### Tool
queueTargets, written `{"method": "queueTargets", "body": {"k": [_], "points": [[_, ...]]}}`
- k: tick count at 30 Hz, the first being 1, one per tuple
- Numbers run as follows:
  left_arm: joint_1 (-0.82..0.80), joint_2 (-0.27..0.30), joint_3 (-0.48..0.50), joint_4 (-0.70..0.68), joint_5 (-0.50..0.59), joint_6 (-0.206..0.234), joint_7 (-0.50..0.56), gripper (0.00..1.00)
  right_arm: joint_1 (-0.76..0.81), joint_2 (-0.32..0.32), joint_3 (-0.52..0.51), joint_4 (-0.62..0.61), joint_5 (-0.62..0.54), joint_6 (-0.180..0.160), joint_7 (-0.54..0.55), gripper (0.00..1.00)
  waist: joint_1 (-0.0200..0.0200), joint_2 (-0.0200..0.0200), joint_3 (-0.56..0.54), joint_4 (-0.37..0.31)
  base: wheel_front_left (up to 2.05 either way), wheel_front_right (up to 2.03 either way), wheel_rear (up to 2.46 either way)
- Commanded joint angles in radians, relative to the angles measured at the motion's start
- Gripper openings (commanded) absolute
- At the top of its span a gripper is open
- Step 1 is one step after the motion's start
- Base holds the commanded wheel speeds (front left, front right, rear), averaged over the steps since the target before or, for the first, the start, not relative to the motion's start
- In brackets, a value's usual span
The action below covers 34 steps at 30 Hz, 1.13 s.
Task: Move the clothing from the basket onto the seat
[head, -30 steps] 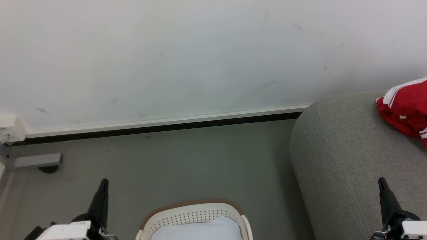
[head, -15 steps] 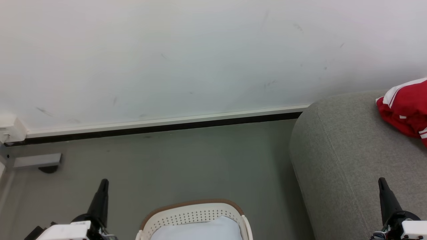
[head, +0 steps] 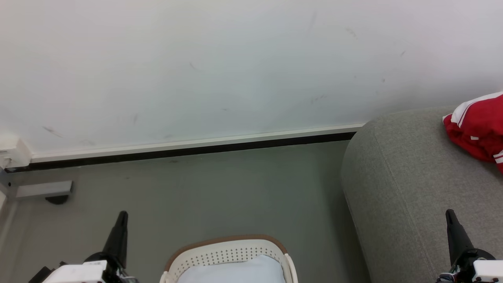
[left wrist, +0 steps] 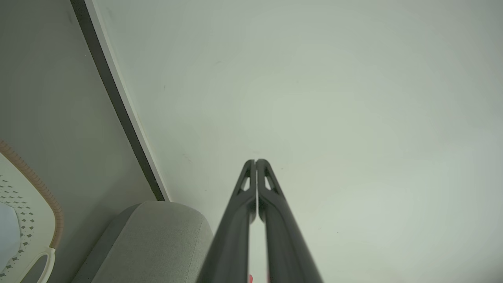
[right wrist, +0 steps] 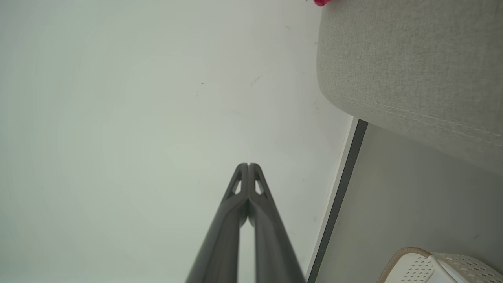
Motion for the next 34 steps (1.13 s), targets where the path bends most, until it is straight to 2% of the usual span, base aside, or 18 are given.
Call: {"method": "queueTargets", "body": {"k": [1,34], "points": [[-0.009,0.001,0.003,-0.003,-0.014,-0.005,0.004,0.00,-0.013,-0.007,-0.004,-0.005,0.002,-0.002,0.003,0.00,0.0000,0.0000,0.000,0.000,0.00,0.00,0.00],[-0.009,0.001,0.002,-0.003,-0.014,-0.005,0.003,0.00,-0.013,-0.007,-0.004,-0.005,0.002,-0.002,0.003,0.00,0.0000,0.0000,0.000,0.000,0.00,0.00,0.00]]}}
